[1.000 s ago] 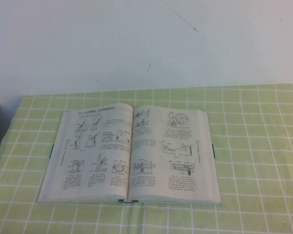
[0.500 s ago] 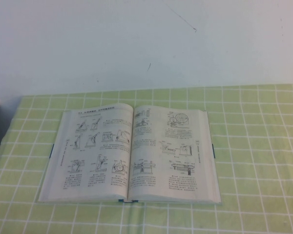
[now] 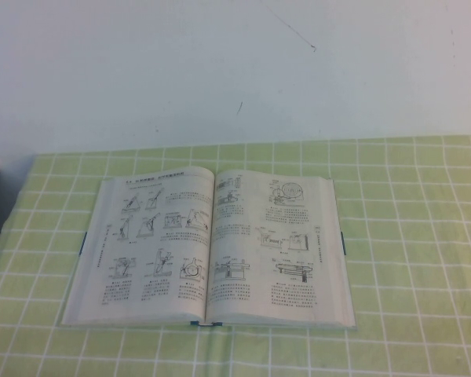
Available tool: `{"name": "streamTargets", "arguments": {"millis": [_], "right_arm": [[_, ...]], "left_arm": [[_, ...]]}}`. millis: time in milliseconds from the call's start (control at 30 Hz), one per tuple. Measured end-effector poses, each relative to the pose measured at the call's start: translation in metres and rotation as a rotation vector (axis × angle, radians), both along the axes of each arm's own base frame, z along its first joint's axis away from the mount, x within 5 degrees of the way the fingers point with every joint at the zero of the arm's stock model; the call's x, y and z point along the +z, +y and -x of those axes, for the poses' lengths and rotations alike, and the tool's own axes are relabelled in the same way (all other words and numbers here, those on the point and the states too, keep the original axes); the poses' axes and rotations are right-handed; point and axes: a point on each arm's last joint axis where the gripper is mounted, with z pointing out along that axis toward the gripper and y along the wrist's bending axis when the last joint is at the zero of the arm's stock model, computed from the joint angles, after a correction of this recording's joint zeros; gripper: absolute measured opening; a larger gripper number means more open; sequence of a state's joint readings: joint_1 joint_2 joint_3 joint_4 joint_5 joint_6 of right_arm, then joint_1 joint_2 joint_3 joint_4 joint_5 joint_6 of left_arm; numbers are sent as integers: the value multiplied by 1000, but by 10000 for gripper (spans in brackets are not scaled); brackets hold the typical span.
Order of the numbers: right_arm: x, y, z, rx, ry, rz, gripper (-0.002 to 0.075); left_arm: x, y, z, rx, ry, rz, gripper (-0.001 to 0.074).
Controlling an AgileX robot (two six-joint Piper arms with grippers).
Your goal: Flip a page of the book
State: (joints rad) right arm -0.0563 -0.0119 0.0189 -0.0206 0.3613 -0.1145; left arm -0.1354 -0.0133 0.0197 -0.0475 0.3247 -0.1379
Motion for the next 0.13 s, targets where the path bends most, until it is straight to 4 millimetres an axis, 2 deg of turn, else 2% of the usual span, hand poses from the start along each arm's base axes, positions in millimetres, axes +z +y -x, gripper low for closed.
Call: {"name": "streamTargets", "arguments": {"millis": [133], "right_arm": [[0, 0, 0, 0, 0, 0, -3]], "left_arm": [[0, 0, 0, 0, 0, 0, -4]]}}
